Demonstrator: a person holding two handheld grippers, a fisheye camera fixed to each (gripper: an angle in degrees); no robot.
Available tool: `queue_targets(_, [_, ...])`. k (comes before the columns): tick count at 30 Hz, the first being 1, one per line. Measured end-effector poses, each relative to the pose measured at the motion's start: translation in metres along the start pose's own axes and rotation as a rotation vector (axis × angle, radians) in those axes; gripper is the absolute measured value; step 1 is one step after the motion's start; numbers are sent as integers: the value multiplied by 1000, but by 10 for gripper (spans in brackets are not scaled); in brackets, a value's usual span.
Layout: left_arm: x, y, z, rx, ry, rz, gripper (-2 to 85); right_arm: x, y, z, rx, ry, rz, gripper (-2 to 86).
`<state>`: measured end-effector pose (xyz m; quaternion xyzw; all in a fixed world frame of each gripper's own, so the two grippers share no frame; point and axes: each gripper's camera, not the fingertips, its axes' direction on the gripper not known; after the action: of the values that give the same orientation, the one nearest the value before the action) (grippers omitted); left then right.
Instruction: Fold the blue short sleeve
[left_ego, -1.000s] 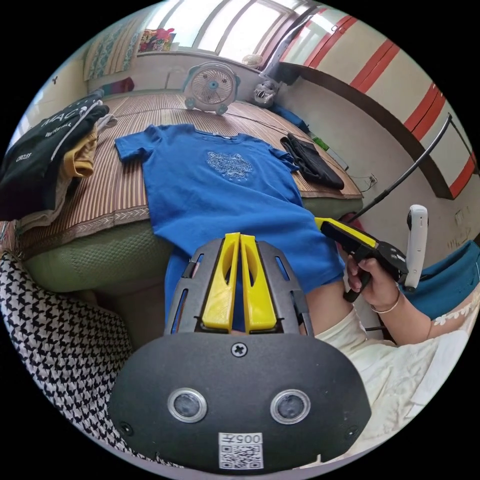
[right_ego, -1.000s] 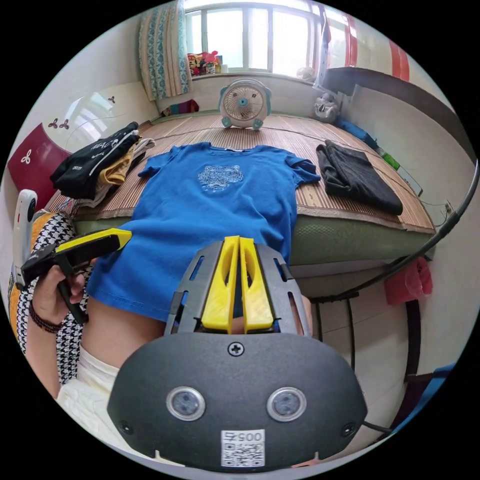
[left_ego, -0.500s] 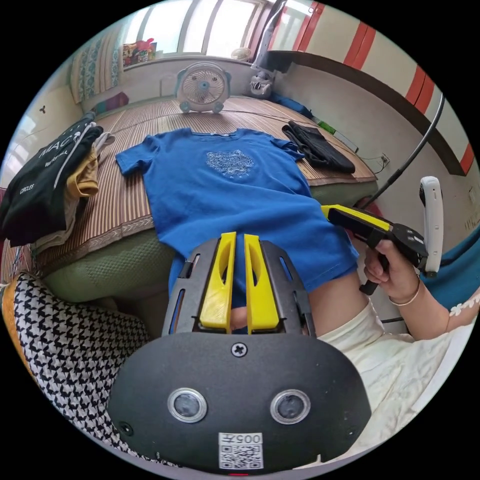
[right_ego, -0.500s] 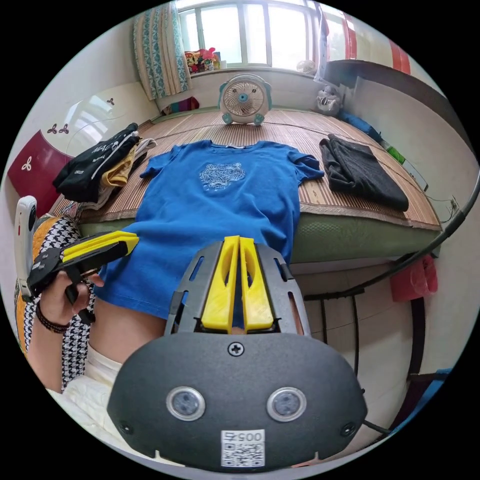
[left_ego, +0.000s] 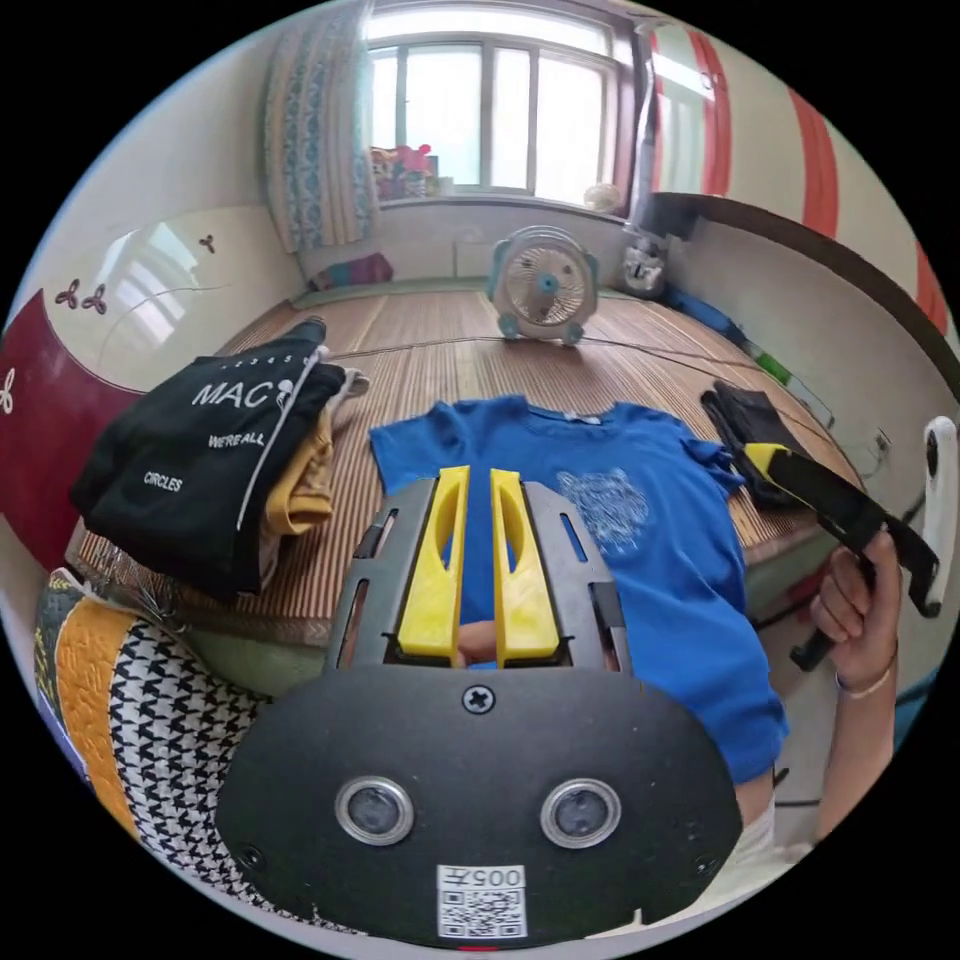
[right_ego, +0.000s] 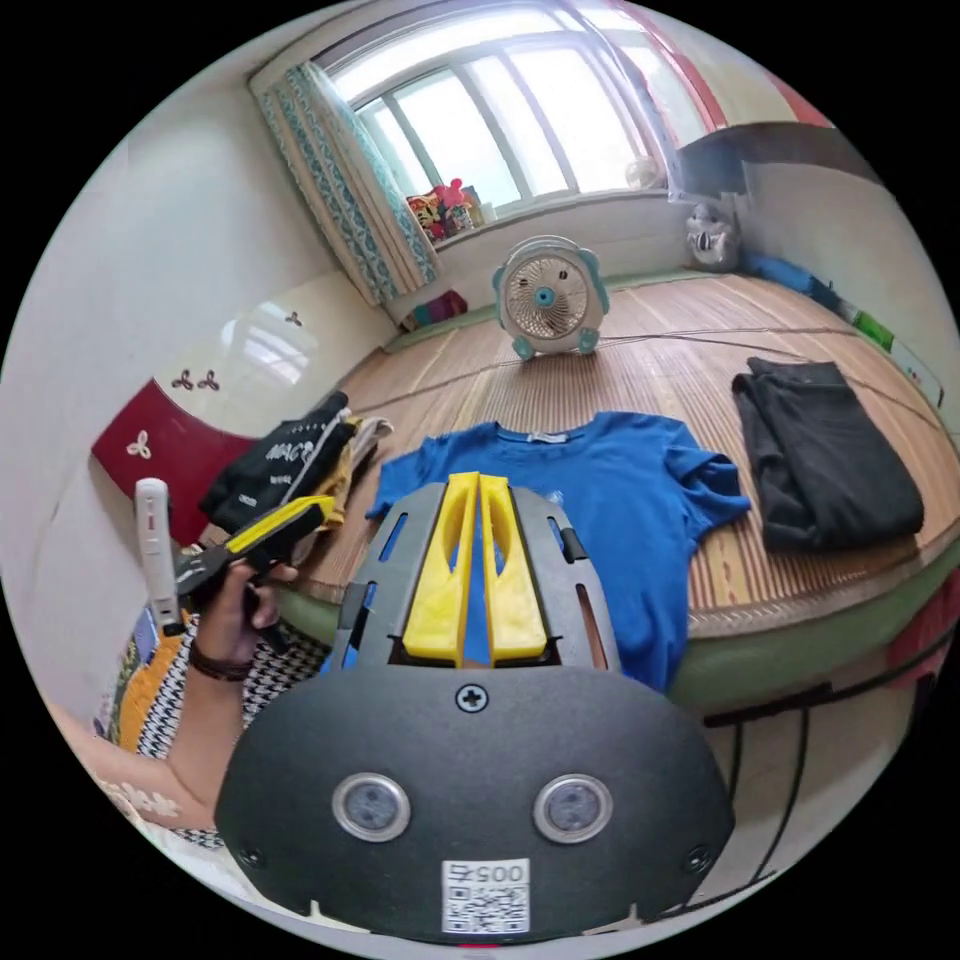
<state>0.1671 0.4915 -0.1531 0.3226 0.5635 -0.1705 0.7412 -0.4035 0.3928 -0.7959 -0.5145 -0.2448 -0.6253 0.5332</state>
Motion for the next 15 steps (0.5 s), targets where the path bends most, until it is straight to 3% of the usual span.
queue_targets(3, [0, -33, 34, 1, -96, -46, 54, 12, -26, 15, 19, -75, 30, -9])
queue_targets(11, [-28, -76, 121, 1, 60, -319, 65, 20, -89, 67, 61, -63, 27, -9])
queue_targets(15, [-28, -75, 150, -18, 14, -367, 64, 26, -107, 92, 80, -150, 37, -9])
